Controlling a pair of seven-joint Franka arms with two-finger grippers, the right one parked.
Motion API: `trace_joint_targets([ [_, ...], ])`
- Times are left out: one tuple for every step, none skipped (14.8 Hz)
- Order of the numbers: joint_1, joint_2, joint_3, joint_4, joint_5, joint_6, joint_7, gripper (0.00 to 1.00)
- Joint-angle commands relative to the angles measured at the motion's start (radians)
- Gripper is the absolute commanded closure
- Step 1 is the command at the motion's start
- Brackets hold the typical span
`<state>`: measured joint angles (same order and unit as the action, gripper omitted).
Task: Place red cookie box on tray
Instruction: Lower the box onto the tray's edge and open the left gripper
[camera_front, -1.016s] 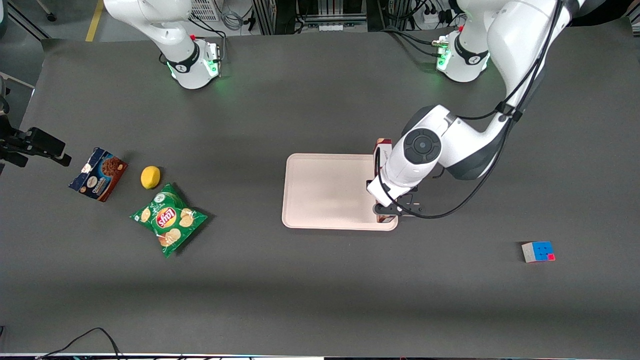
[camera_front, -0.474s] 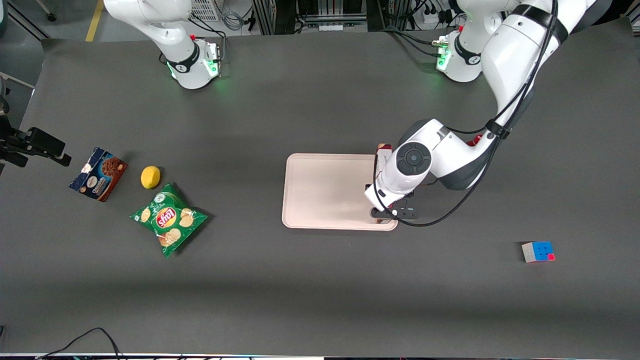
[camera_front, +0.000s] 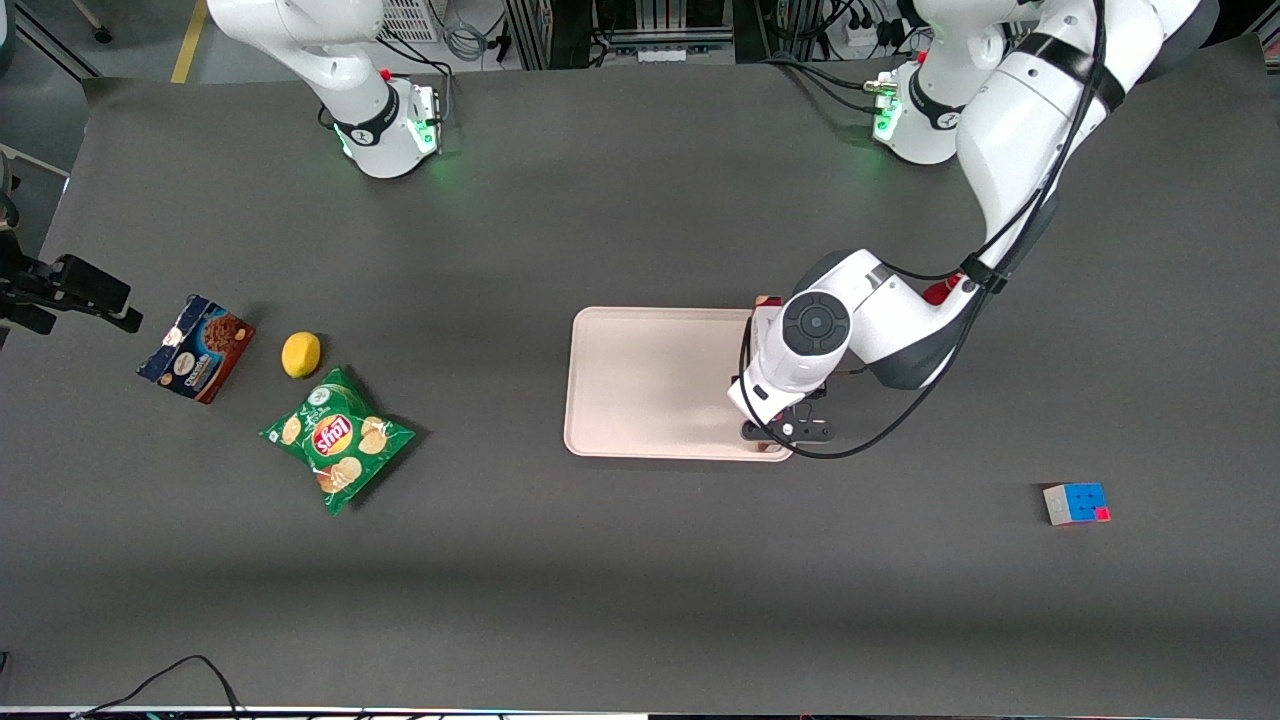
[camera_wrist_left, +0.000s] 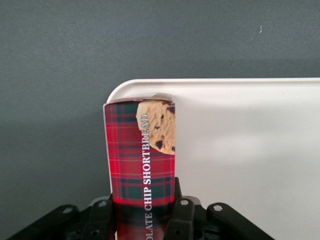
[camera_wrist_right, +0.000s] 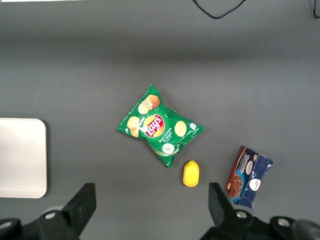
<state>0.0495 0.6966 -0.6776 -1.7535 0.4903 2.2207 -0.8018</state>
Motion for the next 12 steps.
trace_joint_targets([
  [-0.002,0.004,-0.005,0.008,0.024,0.011,-0.031,0.85],
  [-0.005,0.006,-0.005,0.008,0.024,0.013,-0.031,0.75],
  [-0.005,0.008,-0.005,0.008,0.024,0.028,-0.031,0.57],
  [-0.005,0.015,-0.003,0.008,0.024,0.037,-0.031,0.33],
  [-0.005,0.017,0.0,0.008,0.024,0.045,-0.031,0.07],
  [-0.005,0.02,0.0,0.008,0.024,0.047,-0.031,0.0],
  [-0.005,0.02,0.0,0.009,0.024,0.047,-0.031,0.0],
  [-0.005,0.02,0.0,0.009,0.024,0.047,-0.031,0.0],
  [-0.005,0.02,0.0,0.009,0.024,0.047,-0.031,0.0],
  [-0.003,0.02,0.001,0.009,0.024,0.047,-0.031,0.0],
  [-0.003,0.02,0.001,0.009,0.024,0.047,-0.031,0.0],
  [-0.005,0.02,0.001,0.009,0.024,0.047,-0.031,0.0],
])
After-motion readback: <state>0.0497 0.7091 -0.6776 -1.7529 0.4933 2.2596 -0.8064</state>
